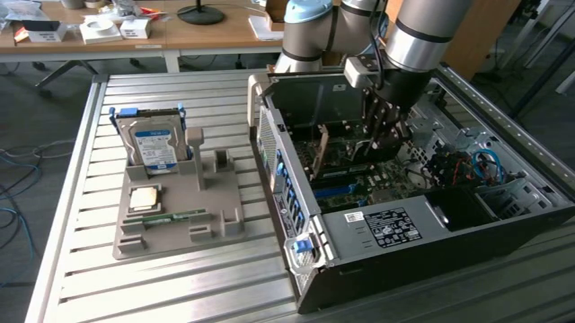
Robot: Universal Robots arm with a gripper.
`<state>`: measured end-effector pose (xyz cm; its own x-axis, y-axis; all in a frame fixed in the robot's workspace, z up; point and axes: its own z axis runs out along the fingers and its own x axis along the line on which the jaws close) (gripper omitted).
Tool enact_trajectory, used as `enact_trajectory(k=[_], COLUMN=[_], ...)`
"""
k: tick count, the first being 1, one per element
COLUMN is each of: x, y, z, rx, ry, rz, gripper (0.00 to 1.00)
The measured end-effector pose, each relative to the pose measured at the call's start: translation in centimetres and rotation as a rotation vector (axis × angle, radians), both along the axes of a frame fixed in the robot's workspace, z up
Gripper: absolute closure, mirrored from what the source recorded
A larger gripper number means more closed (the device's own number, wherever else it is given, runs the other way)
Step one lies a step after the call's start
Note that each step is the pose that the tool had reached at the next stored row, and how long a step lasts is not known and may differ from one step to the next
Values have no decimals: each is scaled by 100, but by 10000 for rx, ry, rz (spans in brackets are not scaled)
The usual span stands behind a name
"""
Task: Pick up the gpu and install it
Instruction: 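Insert the gpu into the slot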
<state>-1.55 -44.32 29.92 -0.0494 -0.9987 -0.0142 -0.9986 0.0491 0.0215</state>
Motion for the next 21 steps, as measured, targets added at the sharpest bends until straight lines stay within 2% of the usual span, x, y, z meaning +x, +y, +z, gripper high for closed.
enact_trajectory(k=[6,21], x=[0,0], y=[-3,-8], z=[0,-79], rx=[-3,-2], ry=[1,1], rz=[0,1], gripper=[74,74])
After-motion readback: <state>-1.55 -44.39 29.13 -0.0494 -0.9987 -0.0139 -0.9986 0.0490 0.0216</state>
